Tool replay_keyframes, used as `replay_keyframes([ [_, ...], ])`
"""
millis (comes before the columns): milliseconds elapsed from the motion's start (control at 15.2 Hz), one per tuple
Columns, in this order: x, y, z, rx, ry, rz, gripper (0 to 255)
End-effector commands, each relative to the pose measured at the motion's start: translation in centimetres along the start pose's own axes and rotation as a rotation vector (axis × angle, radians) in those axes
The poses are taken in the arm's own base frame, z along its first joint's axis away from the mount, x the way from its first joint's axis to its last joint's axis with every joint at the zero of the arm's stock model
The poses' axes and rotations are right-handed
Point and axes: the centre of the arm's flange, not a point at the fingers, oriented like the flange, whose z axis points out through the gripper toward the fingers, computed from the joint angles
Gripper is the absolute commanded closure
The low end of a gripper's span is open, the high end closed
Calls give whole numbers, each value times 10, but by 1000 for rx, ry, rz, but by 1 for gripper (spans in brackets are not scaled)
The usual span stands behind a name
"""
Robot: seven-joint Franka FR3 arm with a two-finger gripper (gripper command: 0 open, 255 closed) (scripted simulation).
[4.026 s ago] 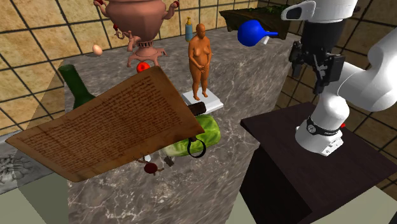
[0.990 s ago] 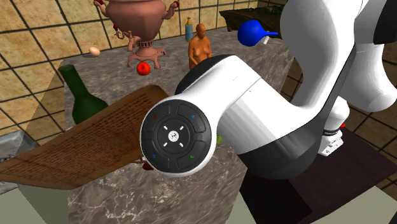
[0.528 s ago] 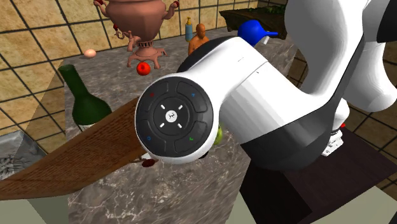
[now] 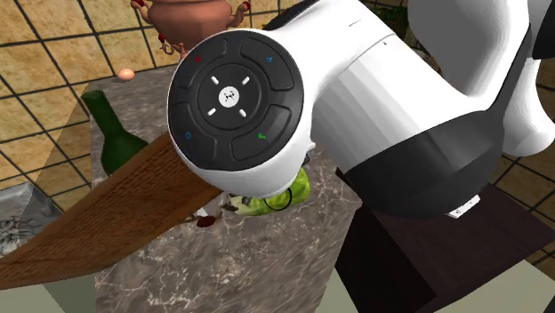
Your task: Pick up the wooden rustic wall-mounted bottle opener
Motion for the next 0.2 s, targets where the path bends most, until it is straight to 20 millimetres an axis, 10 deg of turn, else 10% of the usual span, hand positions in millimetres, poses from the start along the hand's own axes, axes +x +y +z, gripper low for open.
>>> replay_keyframes([
  [0,6,3,-9,0,0,1,255],
  [132,7,3,-10,0,0,1,255],
])
